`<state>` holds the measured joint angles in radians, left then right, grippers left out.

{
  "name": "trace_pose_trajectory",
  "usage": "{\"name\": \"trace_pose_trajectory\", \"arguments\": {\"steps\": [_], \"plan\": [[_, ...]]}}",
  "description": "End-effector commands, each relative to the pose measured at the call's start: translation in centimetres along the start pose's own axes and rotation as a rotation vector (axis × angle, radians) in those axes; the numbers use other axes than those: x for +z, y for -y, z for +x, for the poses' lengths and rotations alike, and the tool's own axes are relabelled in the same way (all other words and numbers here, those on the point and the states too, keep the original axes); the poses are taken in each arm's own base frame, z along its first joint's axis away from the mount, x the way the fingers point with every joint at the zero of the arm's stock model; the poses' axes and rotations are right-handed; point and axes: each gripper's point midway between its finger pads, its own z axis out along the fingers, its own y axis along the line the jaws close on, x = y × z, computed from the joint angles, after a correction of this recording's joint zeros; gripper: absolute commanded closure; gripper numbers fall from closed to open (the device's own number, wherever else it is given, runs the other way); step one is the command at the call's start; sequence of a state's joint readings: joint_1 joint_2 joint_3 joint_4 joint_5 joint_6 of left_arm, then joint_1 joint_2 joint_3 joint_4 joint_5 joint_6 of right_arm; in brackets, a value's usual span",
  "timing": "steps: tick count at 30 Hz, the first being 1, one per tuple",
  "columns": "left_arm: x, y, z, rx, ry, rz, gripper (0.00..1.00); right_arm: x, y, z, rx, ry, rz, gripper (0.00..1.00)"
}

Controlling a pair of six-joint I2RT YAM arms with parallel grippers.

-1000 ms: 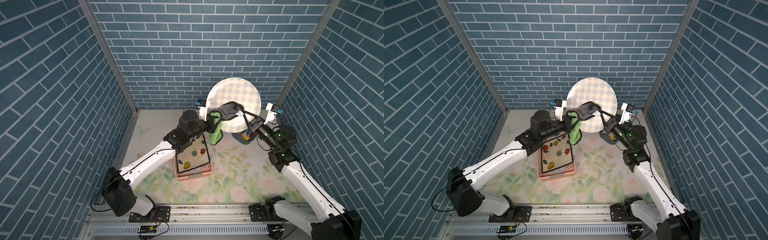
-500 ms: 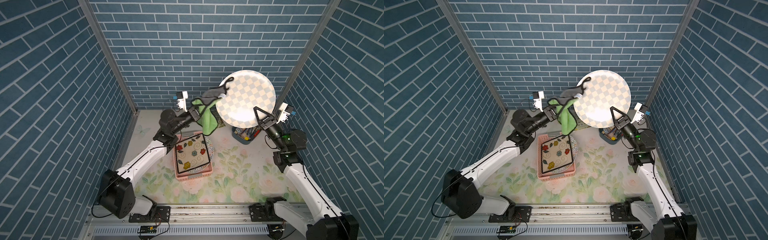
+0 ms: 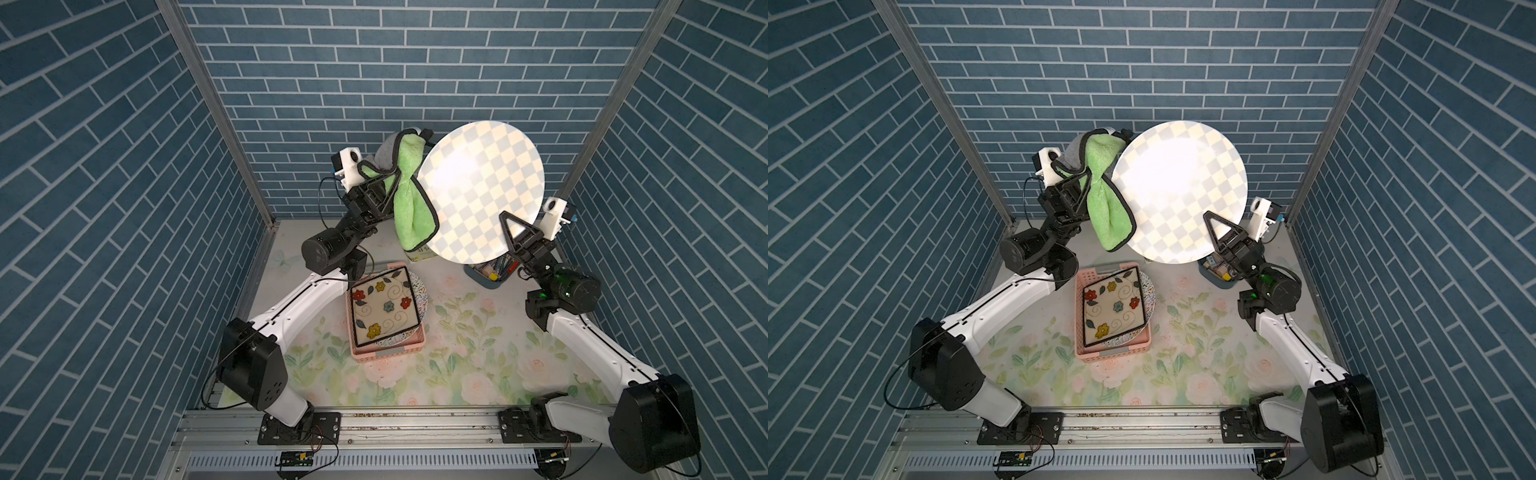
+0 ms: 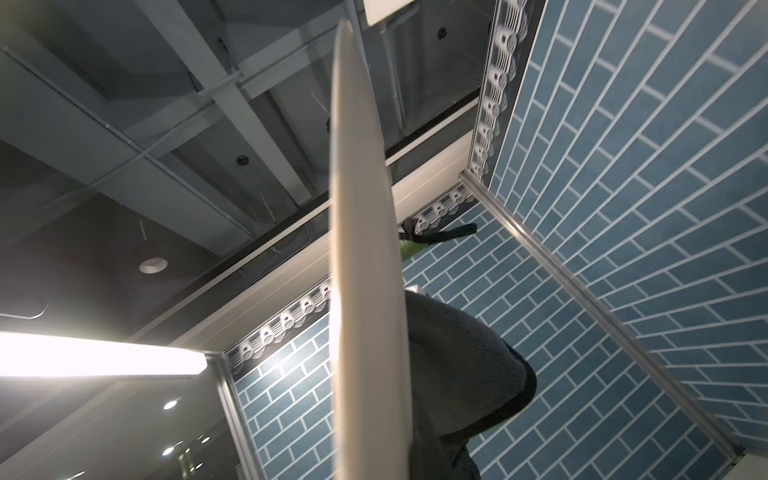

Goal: Wipe the wet plate dry
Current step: Wipe the plate with towel.

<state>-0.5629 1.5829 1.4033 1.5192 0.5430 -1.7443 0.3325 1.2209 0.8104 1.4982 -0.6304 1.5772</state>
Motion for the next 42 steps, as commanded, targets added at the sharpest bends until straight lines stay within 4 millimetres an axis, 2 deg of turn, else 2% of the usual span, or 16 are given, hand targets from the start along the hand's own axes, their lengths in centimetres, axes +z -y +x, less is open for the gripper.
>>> {"name": "trace_pose_trajectory", "arguments": {"steps": [1,6,9,12,15,18,21,23,26,29,31,34,36,38,42], "plan": [[1.2,2.4,1.1,-0.014,-0.034,0.099,1.0,1.0,-3.9,2.2,-0.059,-0.089,-0.161,1.0],[1.6,2.2,1.9,-0.05,-0.028,0.127,1.0,3.1,-4.4,5.2,-0.05,-0.198,-0.217,1.0],[2.7,2.4,4.0,-0.089,-0.072,0.174,1.0,4.6,-4.4,5.3,-0.055,-0.221,-0.238,1.0],[4.2,2.7,6.9,-0.152,-0.14,0.251,1.0,6.6,-5.3,4.0,-0.099,-0.225,-0.287,1.0],[4.5,2.6,8.6,-0.22,-0.164,0.303,1.0,7.8,-4.9,1.1,-0.137,-0.17,-0.267,1.0],[4.1,2.0,9.2,-0.256,-0.155,0.308,1.0,7.5,-4.1,-2.5,-0.151,-0.076,-0.214,1.0],[3.7,2.3,8.8,-0.253,-0.145,0.316,1.0,6.2,-3.3,-3.7,-0.132,-0.03,-0.186,1.0],[3.6,3.0,7.9,-0.239,-0.145,0.329,1.0,4.7,-2.9,-3.6,-0.101,-0.003,-0.172,1.0],[3.2,3.8,6.0,-0.191,-0.125,0.315,1.0,2.9,-3.9,-2.8,-0.094,0.003,-0.184,1.0],[3.2,3.6,4.8,-0.158,-0.113,0.268,1.0,2.4,-5.1,0.0,-0.103,-0.084,-0.201,1.0],[3.7,3.3,4.5,-0.156,-0.116,0.262,1.0,2.5,-5.0,1.8,-0.095,-0.131,-0.18,1.0],[5.0,3.0,5.2,-0.161,-0.15,0.264,1.0,3.3,-3.6,3.3,-0.102,-0.166,-0.092,1.0],[5.6,2.6,6.2,-0.175,-0.166,0.265,1.0,4.2,-3.5,3.8,-0.119,-0.191,-0.084,1.0],[6.1,2.1,7.7,-0.204,-0.18,0.272,1.0,5.1,-3.7,3.3,-0.132,-0.19,-0.1,1.0],[6.8,0.2,11.2,-0.288,-0.224,0.251,1.0,7.6,-4.3,0.1,-0.19,-0.161,-0.121,1.0]]}}
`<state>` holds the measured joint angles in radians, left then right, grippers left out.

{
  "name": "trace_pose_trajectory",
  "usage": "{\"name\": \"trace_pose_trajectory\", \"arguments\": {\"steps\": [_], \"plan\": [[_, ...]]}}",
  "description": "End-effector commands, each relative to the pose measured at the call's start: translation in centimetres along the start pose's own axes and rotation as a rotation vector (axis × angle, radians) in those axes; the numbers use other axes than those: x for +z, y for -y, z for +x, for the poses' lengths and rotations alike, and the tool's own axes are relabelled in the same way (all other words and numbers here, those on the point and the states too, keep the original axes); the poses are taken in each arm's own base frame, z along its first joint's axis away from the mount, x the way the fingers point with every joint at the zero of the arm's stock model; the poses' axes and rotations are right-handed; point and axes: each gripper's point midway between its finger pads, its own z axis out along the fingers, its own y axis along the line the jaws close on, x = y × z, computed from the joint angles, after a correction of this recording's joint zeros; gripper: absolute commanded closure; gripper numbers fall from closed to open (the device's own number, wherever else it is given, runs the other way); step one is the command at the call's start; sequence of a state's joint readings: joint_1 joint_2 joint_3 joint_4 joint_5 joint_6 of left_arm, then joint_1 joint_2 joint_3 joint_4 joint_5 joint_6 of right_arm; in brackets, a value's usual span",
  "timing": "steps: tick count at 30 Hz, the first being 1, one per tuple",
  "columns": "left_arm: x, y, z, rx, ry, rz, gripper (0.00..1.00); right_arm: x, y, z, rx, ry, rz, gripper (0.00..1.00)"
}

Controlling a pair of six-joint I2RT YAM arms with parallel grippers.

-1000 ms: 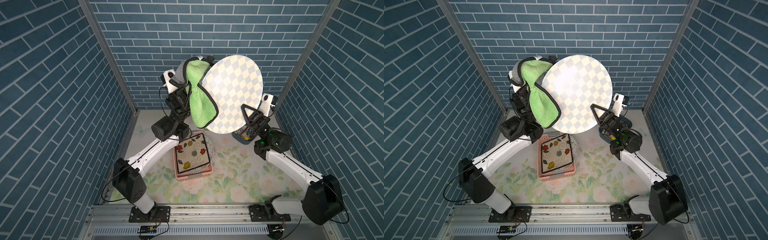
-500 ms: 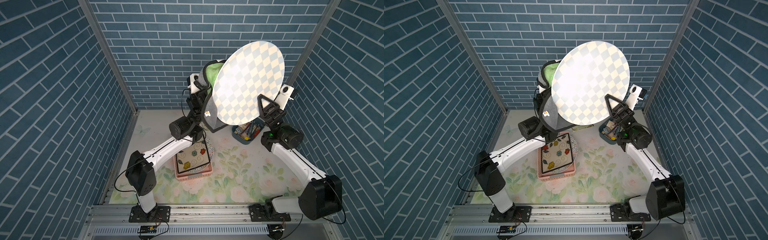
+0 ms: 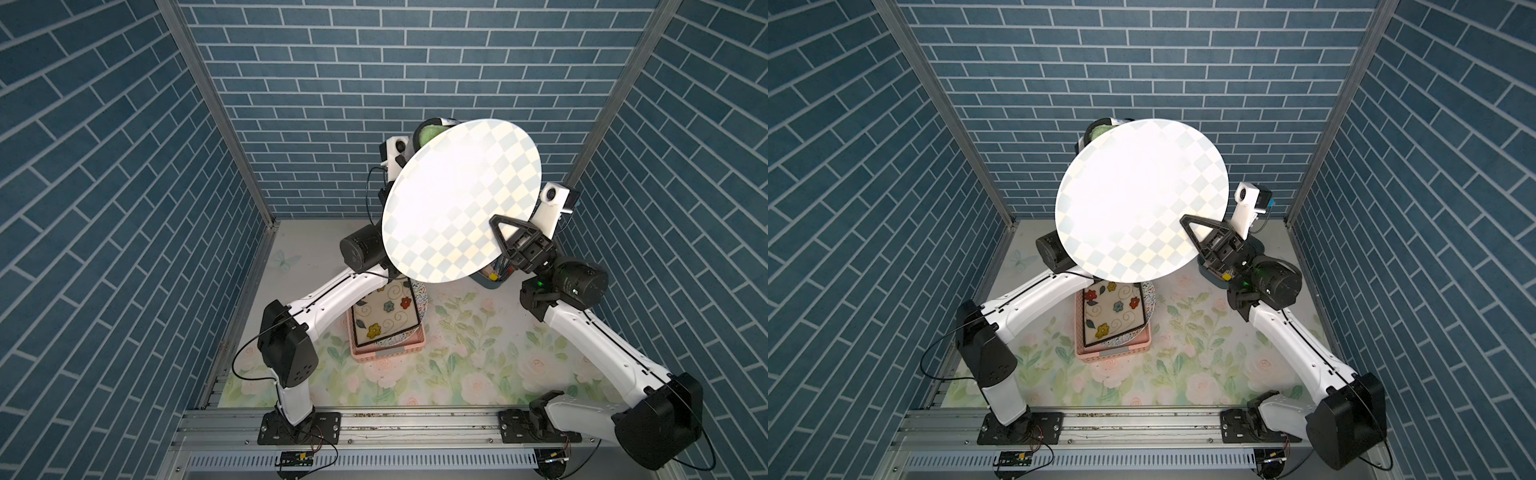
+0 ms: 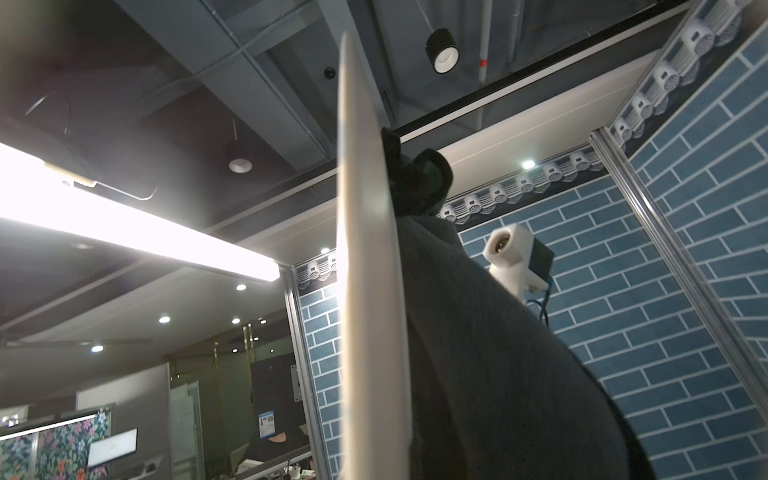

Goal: Wipe the wet plate dry
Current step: Wipe the plate with towel.

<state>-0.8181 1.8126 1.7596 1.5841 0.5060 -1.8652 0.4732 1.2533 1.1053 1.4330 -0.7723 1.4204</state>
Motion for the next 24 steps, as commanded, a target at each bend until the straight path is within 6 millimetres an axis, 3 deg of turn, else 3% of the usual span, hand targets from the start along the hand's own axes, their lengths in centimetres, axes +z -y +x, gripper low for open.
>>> {"name": "trace_pose_trajectory", "arguments": {"steps": [1,3,5,8,11,14,16,19,22,24], "plan": [[0.2,-3.2,4.7,-0.064,-0.136,-0.047,1.0,0.3,5.2,-2.0,0.001,0.014,0.148,1.0],[0.0,-3.1,4.3,-0.058,-0.133,-0.053,1.0,-0.9,5.7,-3.7,-0.016,0.063,0.186,1.0],[0.3,-1.4,2.9,-0.007,-0.13,-0.045,1.0,-3.2,6.3,-4.3,-0.009,0.118,0.246,1.0],[0.8,1.2,1.1,0.077,-0.115,-0.033,1.0,-5.5,6.2,-2.3,0.023,0.135,0.293,1.0],[1.1,1.3,0.7,0.09,-0.101,-0.036,1.0,-4.4,5.0,1.8,0.087,0.079,0.232,1.0],[0.8,-0.7,2.3,0.029,-0.104,-0.035,1.0,-2.9,4.9,2.8,0.108,0.067,0.177,1.0],[0.4,-2.1,3.8,-0.023,-0.112,-0.033,1.0,-2.5,5.4,1.3,0.083,0.094,0.174,1.0],[-1.0,-2.5,5.3,-0.071,-0.113,-0.036,1.0,-3.1,6.9,-2.7,0.026,0.162,0.219,1.0],[-3.1,-1.6,4.6,-0.039,-0.064,-0.093,1.0,-6.1,8.6,-6.3,-0.003,0.244,0.307,1.0],[-4.3,-0.7,3.1,0.03,-0.035,-0.161,1.0,-8.4,9.2,-7.6,-0.004,0.284,0.351,1.0]]}}
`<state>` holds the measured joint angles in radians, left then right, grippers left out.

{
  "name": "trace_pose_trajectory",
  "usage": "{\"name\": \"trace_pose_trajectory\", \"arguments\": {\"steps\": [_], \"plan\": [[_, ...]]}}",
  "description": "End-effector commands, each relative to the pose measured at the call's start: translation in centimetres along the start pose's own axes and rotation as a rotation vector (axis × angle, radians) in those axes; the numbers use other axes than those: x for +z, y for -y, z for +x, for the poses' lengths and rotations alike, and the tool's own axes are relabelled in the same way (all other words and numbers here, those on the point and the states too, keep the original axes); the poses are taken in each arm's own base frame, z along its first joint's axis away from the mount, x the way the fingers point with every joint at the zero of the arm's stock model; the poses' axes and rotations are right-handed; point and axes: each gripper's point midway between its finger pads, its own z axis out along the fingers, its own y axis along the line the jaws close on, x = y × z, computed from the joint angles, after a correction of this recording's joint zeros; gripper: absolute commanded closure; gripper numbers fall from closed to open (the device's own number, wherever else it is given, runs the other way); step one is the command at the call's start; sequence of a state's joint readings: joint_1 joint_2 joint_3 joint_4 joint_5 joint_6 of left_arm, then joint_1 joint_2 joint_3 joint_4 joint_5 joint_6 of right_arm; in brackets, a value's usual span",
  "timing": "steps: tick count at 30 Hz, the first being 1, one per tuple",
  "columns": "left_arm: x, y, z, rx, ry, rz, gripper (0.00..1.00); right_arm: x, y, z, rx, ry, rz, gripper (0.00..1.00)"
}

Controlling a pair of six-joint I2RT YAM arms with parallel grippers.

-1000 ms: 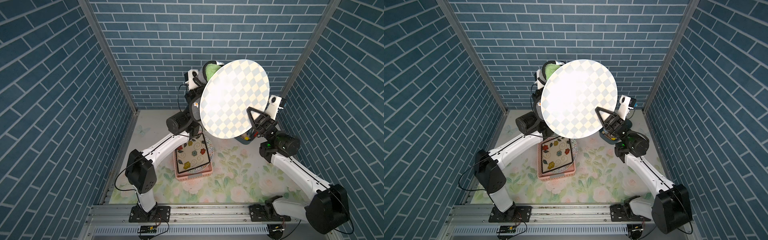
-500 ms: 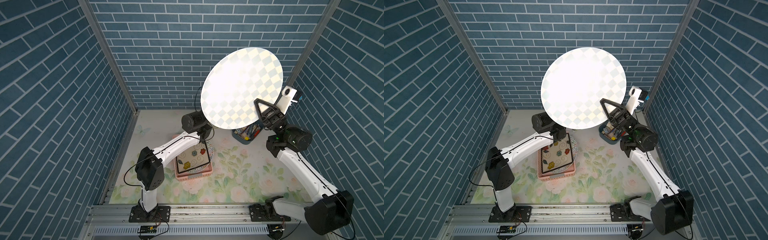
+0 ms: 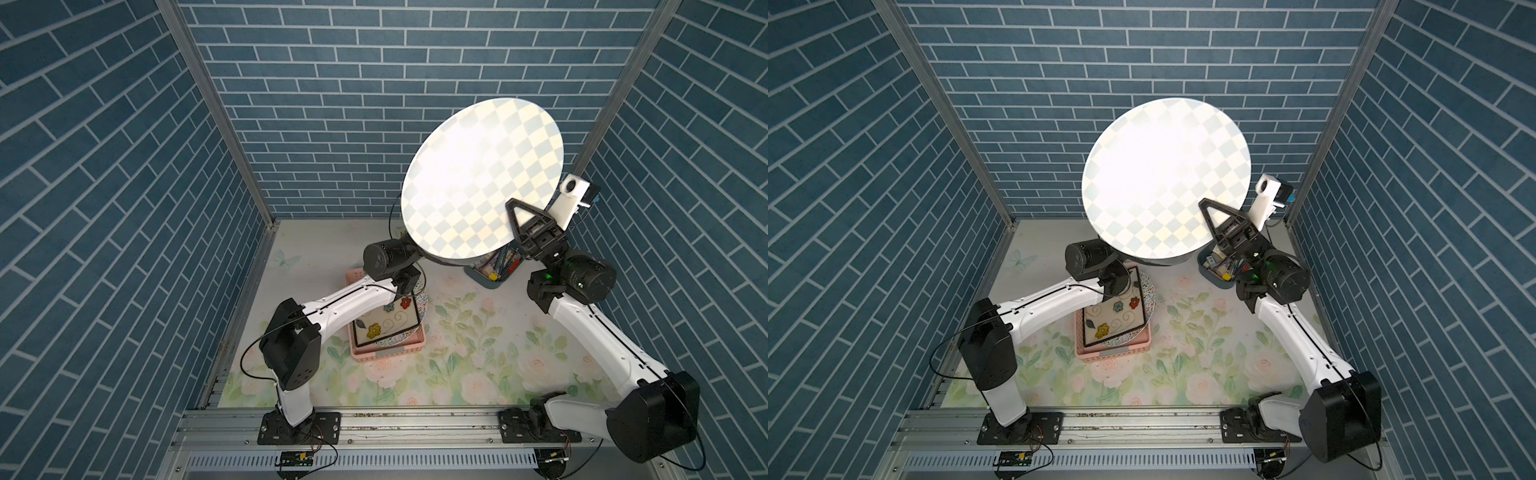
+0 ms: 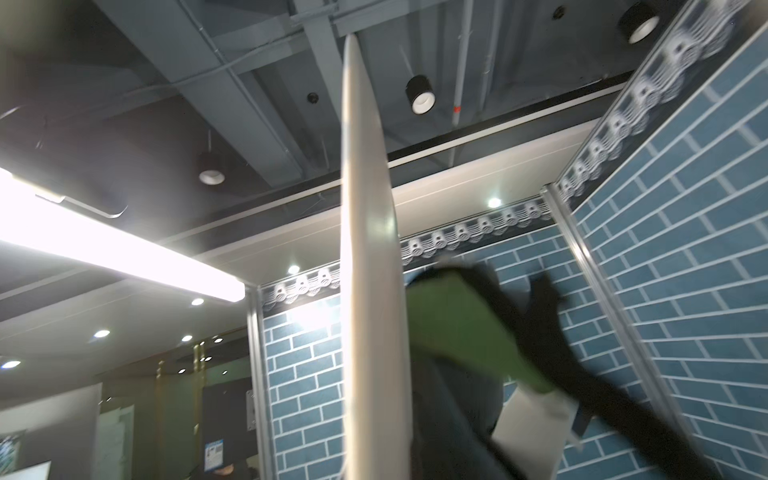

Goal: Wipe the wet plate dry
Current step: Wipe the plate with towel, then place the plate at the center of the board.

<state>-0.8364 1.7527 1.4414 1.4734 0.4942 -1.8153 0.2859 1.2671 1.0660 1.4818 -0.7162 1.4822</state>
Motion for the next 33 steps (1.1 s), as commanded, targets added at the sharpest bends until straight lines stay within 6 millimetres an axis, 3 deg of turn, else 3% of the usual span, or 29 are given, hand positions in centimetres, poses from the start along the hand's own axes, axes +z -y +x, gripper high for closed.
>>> {"name": "trace_pose_trajectory", "arguments": {"steps": [1,3,7,9,10,13,16,19,25,29,33], "plan": [[-0.9,8.5,2.1,0.214,-0.097,0.114,1.0,-4.2,7.0,-4.1,0.054,0.184,0.237,1.0],[-2.2,8.9,0.2,0.329,-0.061,-0.013,1.0,-6.6,7.6,-4.8,0.054,0.216,0.293,1.0],[-6.7,6.2,-4.4,0.566,0.072,-0.467,1.0,-12.5,9.2,-3.7,0.065,0.25,0.518,1.0],[-8.6,5.2,-5.9,0.686,0.087,-0.666,1.0,-17.1,12.5,-0.9,0.131,0.224,0.773,1.0],[-9.2,5.1,-6.5,0.741,0.087,-0.748,1.0,-19.1,13.0,0.5,0.127,0.199,0.883,1.0],[-12.0,3.9,-8.7,0.867,0.09,-1.038,1.0,-24.6,13.7,4.7,0.128,0.129,1.121,1.0],[-14.8,3.5,-10.6,0.956,0.126,-1.245,1.0,-28.3,13.5,9.0,0.145,0.039,1.217,1.0],[-17.0,2.7,-11.3,0.982,0.126,-1.36,1.0,-30.1,13.3,13.2,0.224,-0.066,1.205,1.0],[-19.6,-0.5,-11.0,0.928,0.078,-1.425,1.0,-32.7,13.2,20.4,0.389,-0.218,1.215,1.0],[-21.7,-2.0,-11.1,0.896,0.087,-1.481,1.0,-34.3,13.4,23.1,0.427,-0.228,1.264,1.0],[-22.4,-2.8,-10.8,0.864,0.1,-1.467,1.0,-36.3,13.7,25.4,0.465,-0.195,1.305,1.0]]}}
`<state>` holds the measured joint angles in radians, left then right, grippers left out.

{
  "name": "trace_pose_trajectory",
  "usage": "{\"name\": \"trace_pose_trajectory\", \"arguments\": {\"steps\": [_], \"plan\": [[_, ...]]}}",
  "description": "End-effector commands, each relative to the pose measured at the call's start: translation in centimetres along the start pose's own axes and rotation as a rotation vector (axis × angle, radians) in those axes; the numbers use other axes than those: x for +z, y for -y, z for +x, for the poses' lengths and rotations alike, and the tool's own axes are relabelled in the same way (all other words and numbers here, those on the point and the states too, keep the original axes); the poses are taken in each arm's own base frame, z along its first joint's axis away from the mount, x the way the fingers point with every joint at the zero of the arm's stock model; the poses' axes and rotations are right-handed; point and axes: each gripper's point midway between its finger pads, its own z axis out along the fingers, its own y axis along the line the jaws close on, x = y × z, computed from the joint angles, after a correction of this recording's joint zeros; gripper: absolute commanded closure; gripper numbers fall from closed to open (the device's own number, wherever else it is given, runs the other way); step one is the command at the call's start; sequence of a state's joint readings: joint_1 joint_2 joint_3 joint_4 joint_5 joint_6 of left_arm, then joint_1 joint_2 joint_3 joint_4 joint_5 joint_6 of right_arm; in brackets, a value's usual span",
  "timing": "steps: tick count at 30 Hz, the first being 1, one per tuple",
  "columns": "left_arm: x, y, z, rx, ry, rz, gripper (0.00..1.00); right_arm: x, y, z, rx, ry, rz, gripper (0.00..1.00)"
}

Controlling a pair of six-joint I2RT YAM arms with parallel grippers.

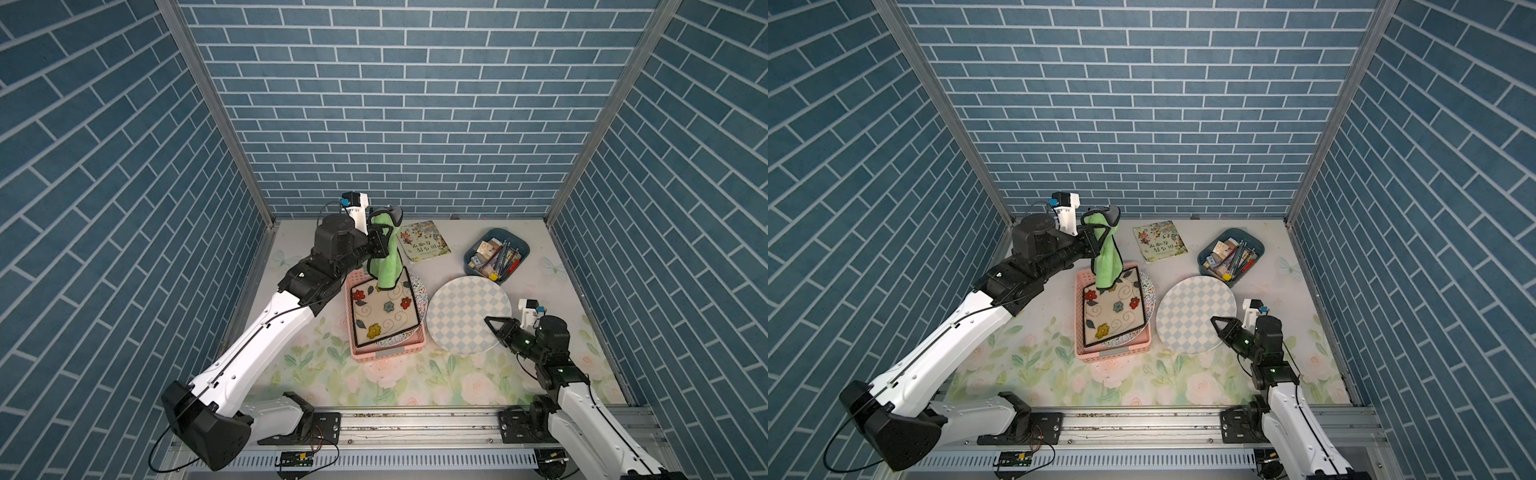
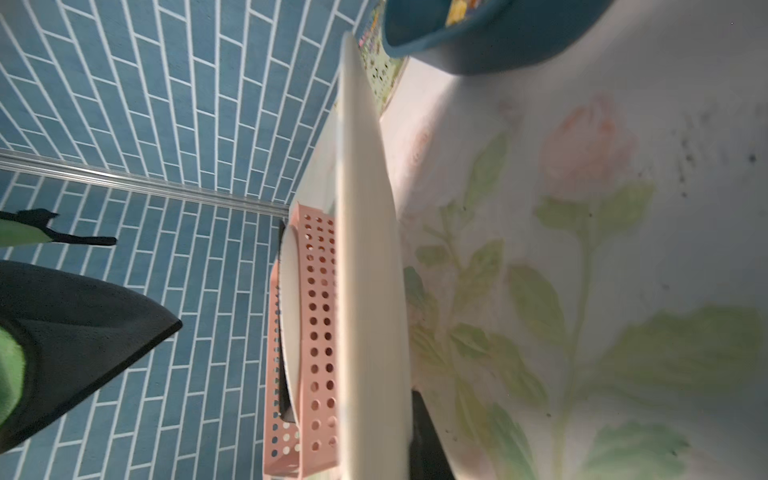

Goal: Wipe the wet plate dry
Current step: Place the plate at the center of the board.

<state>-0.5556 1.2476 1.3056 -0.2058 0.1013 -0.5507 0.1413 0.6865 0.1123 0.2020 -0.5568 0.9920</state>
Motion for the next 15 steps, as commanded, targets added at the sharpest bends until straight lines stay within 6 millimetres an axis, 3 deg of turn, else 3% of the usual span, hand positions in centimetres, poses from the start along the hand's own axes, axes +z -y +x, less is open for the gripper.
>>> {"name": "trace_pose_trajectory", "arguments": {"steps": [1,5,8,11,13,15], "plan": [[-0.5,0.1,-0.8,-0.01,0.043,0.018,1.0,0.3,0.5,-0.3,-0.006,0.062,-0.012,1.0],[-0.7,-1.1,-0.4,-0.007,0.047,-0.039,1.0,0.7,3.1,1.0,0.003,0.037,0.067,1.0],[-1.0,-3.1,0.1,0.02,0.033,-0.143,1.0,0.6,6.2,1.8,0.016,0.002,0.225,1.0],[-1.2,-4.8,0.7,0.048,0.016,-0.222,1.0,0.5,8.0,2.4,0.016,-0.048,0.324,0.71],[-1.5,-5.7,0.9,0.059,0.015,-0.258,1.0,0.7,8.0,2.7,0.003,-0.081,0.338,0.44],[-1.7,-6.4,1.1,0.067,0.018,-0.284,1.0,1.0,7.8,2.7,-0.023,-0.107,0.36,0.31]]}}
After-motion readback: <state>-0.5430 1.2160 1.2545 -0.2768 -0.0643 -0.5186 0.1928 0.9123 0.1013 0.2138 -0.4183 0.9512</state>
